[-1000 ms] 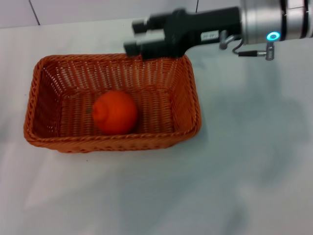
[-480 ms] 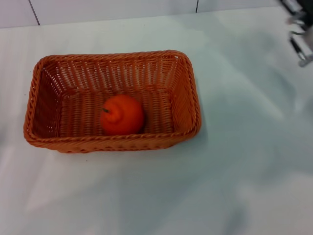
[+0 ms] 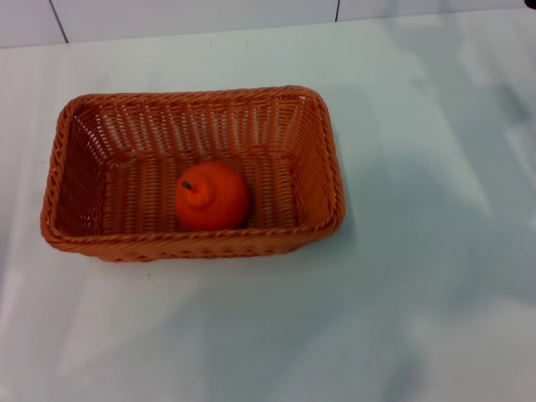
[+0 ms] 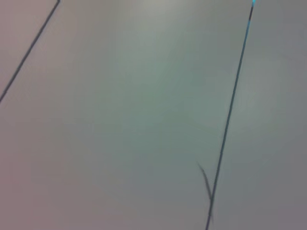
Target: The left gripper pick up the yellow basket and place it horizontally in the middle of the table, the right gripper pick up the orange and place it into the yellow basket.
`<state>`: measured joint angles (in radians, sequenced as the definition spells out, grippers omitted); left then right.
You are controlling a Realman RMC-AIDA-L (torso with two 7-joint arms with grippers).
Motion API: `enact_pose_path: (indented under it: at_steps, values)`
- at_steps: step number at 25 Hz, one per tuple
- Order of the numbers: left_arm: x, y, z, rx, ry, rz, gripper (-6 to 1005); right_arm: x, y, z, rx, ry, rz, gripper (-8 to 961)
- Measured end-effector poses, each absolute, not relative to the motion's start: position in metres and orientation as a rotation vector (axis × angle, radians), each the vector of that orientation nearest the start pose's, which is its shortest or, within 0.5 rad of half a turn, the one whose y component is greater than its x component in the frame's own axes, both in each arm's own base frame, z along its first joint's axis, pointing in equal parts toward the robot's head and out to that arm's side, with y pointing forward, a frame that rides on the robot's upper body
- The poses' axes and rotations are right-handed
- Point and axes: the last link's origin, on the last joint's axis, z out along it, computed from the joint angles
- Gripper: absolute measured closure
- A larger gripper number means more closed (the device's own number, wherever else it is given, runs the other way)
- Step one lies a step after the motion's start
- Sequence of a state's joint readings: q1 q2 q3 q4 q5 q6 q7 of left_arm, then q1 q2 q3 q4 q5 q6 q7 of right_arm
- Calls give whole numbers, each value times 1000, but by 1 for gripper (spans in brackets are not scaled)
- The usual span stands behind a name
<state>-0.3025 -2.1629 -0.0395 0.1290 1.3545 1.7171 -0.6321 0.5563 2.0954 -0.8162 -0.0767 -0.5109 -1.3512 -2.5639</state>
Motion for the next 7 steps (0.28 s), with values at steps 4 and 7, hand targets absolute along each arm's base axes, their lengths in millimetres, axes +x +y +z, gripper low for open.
enact_pose_path:
  at_steps: [4,7]
  values:
    - [-340,248,43,-1250,-492,-1150,341,301,363,37,-638,-1473,-1414,23]
    - [-339,248,41,-1242,-480,-1128,341,302,363,38,-637,-1476,-1423,23]
